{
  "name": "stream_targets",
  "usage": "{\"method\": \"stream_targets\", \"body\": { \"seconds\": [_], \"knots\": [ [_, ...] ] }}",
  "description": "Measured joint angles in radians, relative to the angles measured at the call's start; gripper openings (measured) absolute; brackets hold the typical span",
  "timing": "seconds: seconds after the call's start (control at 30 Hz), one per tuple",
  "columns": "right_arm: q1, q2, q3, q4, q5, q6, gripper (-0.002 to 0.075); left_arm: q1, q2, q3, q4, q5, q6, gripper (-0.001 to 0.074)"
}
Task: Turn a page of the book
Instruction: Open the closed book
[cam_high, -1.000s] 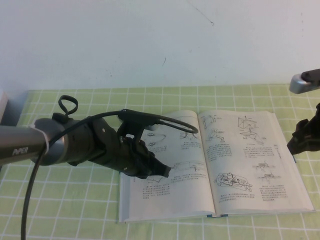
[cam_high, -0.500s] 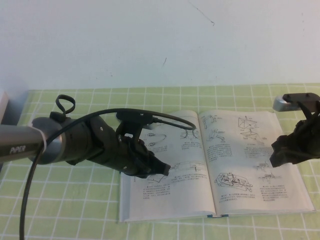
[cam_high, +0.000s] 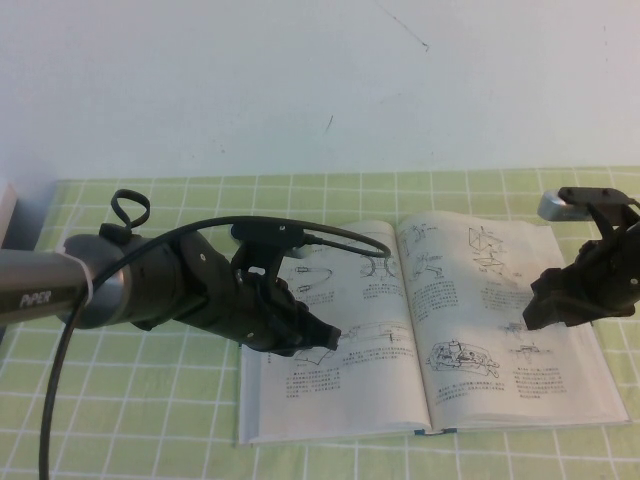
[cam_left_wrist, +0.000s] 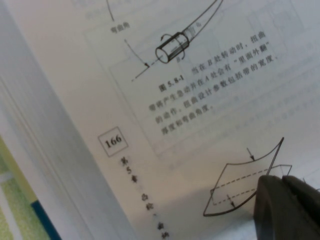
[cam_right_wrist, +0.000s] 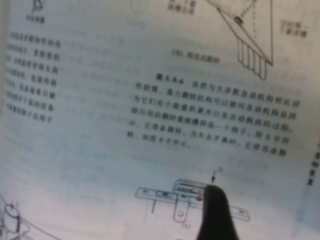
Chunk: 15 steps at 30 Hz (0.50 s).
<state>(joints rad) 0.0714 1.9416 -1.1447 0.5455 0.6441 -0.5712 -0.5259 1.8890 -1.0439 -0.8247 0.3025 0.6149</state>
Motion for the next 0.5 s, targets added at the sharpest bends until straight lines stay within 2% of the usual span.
{"method": "stream_targets", "body": {
  "seconds": [0.5],
  "knots": [
    [0.0,0.0,0.0,0.082,0.01,-0.034,0.0437,0.0,0.0,0.0,0.0,0.0,-0.002,-0.0004]
  ]
}}
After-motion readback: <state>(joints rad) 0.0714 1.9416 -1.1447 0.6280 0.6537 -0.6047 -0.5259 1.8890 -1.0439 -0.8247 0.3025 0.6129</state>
